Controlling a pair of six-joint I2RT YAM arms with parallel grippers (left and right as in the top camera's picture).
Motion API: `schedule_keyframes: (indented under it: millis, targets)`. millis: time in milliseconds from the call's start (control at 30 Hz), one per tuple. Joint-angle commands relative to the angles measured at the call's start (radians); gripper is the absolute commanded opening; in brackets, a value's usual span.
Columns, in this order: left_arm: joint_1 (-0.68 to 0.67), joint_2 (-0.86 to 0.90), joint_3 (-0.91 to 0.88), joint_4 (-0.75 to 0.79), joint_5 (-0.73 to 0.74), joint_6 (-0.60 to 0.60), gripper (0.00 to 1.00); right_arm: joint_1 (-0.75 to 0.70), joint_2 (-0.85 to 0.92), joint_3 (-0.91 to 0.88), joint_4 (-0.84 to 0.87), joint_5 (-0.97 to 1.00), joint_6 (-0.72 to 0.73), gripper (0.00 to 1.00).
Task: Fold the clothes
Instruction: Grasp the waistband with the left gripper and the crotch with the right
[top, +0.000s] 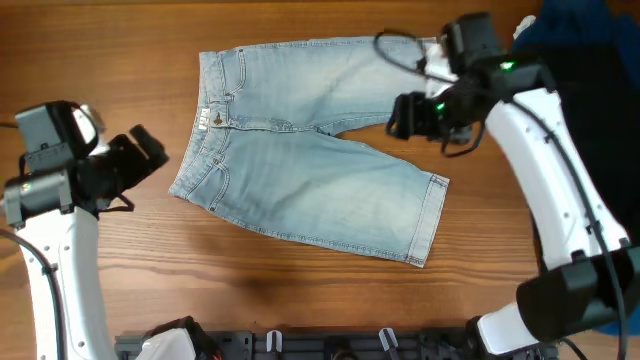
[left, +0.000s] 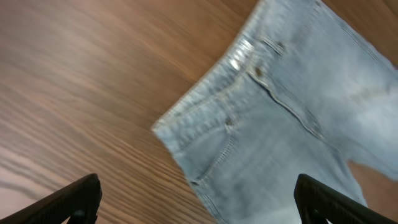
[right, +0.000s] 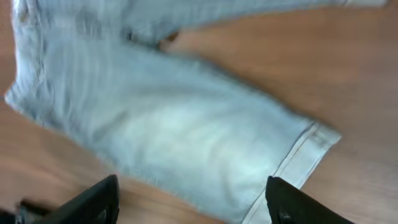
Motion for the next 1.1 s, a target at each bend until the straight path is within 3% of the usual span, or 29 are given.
schedule_keyframes:
  millis: [0, 100, 200, 300, 400, 600, 733, 767, 833, 867, 967, 1000, 1033, 1067]
  targets:
    - [-0.104, 0.022, -0.02, 0.023, 0.02, 0.047, 0.99, 0.077, 0.003, -0.11, -0.023, 0.039, 0.151, 0.7]
    - [-0.164, 0.058, -0.065, 0.053, -0.002, 0.025, 0.99, 0.115, 0.002, -0.219, 0.019, 0.039, 0.248, 0.61]
    - [-0.2, 0.116, -0.127, 0.094, -0.032, -0.09, 0.98, 0.163, 0.002, -0.325, 0.083, 0.04, 0.367, 0.59]
    - [-0.203, 0.188, -0.2, 0.172, -0.047, -0.256, 0.88, 0.229, 0.002, -0.405, 0.108, 0.109, 0.594, 0.53]
    - [-0.204, 0.254, -0.266, 0.293, -0.066, -0.387, 0.8, 0.265, 0.002, -0.438, 0.096, 0.165, 0.818, 0.54]
    - [-0.21, 0.417, -0.295, 0.406, -0.131, -0.514, 0.79, 0.274, 0.002, -0.452, 0.044, 0.165, 0.848, 0.55]
    - [-0.21, 0.522, -0.295, 0.461, -0.141, -0.519, 0.75, 0.274, 0.002, -0.467, 0.02, 0.152, 0.849, 0.5]
    - [-0.21, 0.531, -0.295, 0.463, -0.142, -0.519, 0.7, 0.274, 0.002, -0.467, 0.013, 0.145, 0.857, 0.49]
    - [-0.21, 0.541, -0.296, 0.466, -0.149, -0.519, 0.19, 0.274, 0.002, -0.473, 0.013, 0.146, 0.867, 0.45]
    - [-0.209, 0.541, -0.296, 0.465, -0.156, -0.519, 0.08, 0.274, 0.002, -0.487, 0.032, 0.145, 0.867, 0.45]
    - [-0.209, 0.541, -0.295, 0.473, -0.156, -0.519, 0.04, 0.274, 0.002, -0.577, 0.092, 0.145, 0.872, 0.45]
    - [-0.209, 0.541, -0.296, 0.476, -0.156, -0.519, 0.04, 0.274, 0.002, -0.605, 0.11, 0.145, 0.875, 0.57]
    - [-0.209, 0.541, -0.296, 0.476, -0.156, -0.519, 0.04, 0.274, 0.002, -0.636, 0.126, 0.145, 0.895, 0.74]
    - [-0.209, 0.541, -0.296, 0.476, -0.156, -0.519, 0.04, 0.274, 0.002, -0.664, 0.154, 0.142, 0.898, 0.84]
